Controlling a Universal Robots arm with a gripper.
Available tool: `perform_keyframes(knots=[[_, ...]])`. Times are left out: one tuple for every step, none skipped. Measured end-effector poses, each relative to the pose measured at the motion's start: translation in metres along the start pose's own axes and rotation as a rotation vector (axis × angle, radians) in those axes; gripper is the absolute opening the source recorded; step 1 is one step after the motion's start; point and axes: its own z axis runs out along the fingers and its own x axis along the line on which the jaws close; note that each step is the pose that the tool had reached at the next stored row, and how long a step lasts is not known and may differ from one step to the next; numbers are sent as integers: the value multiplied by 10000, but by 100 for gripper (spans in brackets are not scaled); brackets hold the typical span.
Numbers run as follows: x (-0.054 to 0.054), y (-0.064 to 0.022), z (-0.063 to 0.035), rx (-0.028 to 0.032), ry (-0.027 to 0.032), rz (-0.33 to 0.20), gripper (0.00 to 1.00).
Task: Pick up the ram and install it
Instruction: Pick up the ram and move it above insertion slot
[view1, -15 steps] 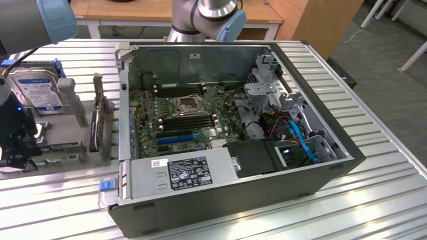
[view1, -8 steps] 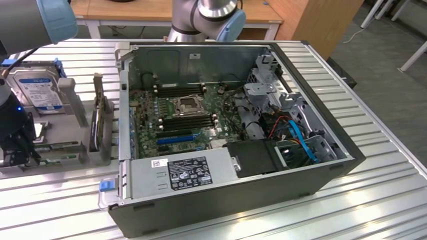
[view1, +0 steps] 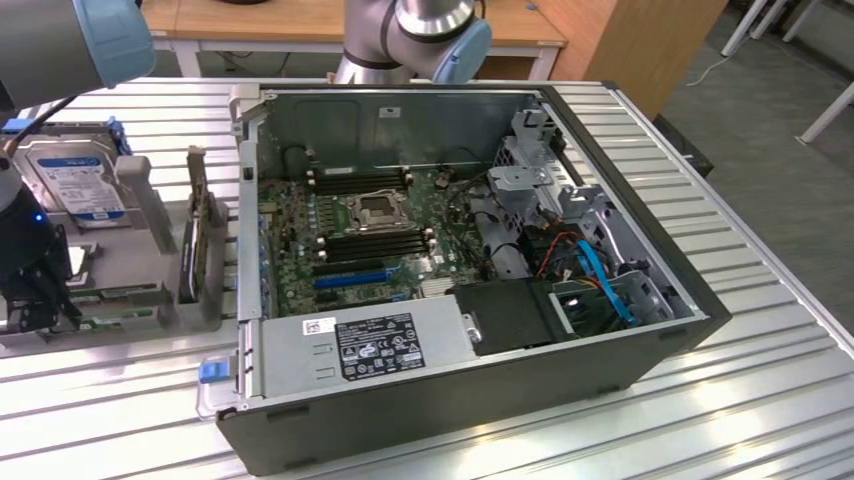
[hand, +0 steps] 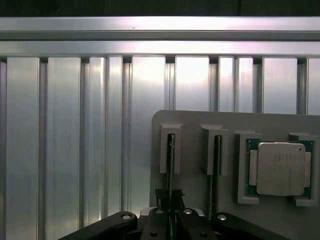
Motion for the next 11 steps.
perform_keyframes(knots=[[0,0,0,1,0,-1,13],[0,1,0,1,0,0,13],[0,1,0,1,-1,0,13],[0,2,-1,-1,0,0,13],[0,2,-1,-1,0,0,13],[0,2,0,0,0,-1,13],[0,2,-1,-1,0,0,13],[0,3,-6,-1,0,0,13],[2,4,-34,-1,-1,1,13],[3,4,-84,-2,1,0,13],[5,4,-129,-1,1,1,13]])
